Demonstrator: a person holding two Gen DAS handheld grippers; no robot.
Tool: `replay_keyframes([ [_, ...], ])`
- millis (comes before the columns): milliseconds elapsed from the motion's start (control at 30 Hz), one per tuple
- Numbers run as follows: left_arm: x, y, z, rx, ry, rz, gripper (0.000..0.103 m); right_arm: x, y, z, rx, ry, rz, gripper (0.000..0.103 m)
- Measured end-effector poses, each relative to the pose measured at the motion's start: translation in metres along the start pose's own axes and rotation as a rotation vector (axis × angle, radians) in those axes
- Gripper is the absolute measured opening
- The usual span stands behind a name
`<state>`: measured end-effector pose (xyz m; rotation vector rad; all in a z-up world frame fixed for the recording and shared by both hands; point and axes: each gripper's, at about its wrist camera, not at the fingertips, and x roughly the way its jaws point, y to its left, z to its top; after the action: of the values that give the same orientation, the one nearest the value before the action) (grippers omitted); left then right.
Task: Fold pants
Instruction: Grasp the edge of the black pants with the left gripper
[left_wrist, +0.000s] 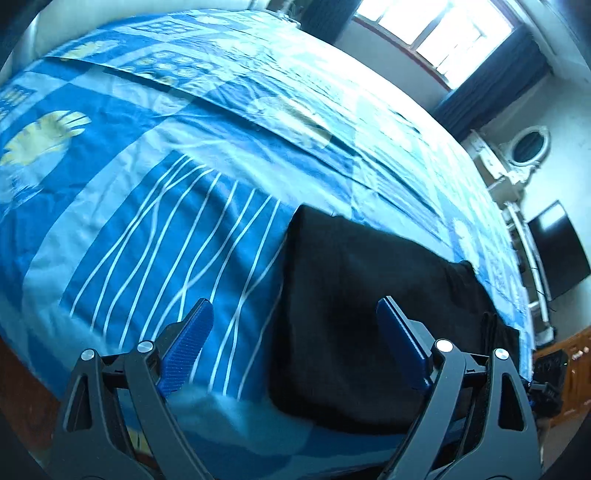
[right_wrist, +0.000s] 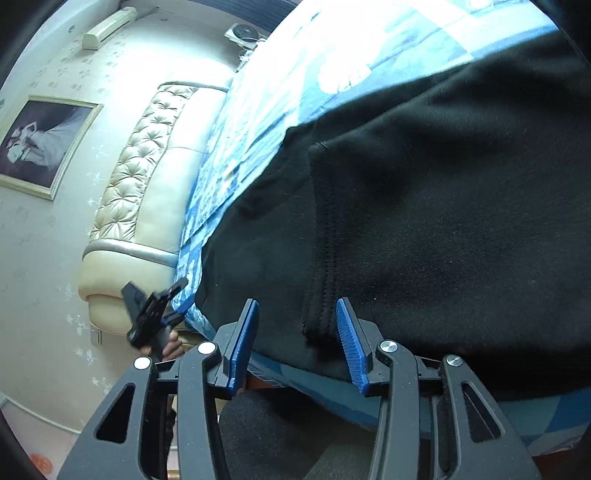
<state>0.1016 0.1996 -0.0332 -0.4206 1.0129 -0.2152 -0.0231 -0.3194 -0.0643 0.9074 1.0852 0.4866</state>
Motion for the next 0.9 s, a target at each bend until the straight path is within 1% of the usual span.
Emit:
replay_keyframes([
  [67,0.010,0.001,0.015,0.031,0.005,-0.050,0.090,-0.004,0.001,-0.003,-0.002,-0.009,0.010,0.051],
  [167,0.028,-0.002,0.036,0.076,0.017,-0.104,0.090,-0.005,0.003,-0.008,-0.009,-0.010,0.019,0.051],
  [300,0.058,-0.008,0.066,0.132,0.054,-0.130,0.090,-0.003,0.007,-0.009,-0.020,0.006,0.007,0.052],
  [400,0.083,-0.003,0.079,0.144,0.126,-0.140,0.090,-0.002,0.009,-0.010,-0.024,0.014,-0.005,0.053],
  [433,0.089,-0.001,0.079,0.153,0.151,-0.154,0.090,0.001,0.013,-0.011,-0.023,0.017,-0.006,0.053],
  [467,0.091,-0.001,0.080,0.174,0.162,-0.172,0.090,0.001,0.013,-0.011,-0.020,0.019,-0.005,0.057],
  [500,0.090,0.000,0.079,0.192,0.167,-0.188,0.090,0.002,0.014,-0.012,-0.017,0.020,-0.003,0.058],
  [600,0.086,0.003,0.072,0.205,0.185,-0.246,0.090,0.004,0.013,-0.011,-0.020,0.037,0.005,0.058],
  [667,0.081,0.004,0.063,0.210,0.198,-0.303,0.090,0.007,0.013,-0.012,-0.023,0.048,0.005,0.058],
  [767,0.076,0.007,0.052,0.198,0.219,-0.386,0.090,0.011,0.016,-0.015,-0.027,0.065,0.009,0.058],
  [867,0.073,0.007,0.041,0.155,0.243,-0.484,0.090,0.013,0.020,-0.015,-0.031,0.076,0.008,0.058],
  [900,0.072,0.006,0.036,0.148,0.250,-0.506,0.090,0.012,0.021,-0.015,-0.033,0.076,0.007,0.058],
])
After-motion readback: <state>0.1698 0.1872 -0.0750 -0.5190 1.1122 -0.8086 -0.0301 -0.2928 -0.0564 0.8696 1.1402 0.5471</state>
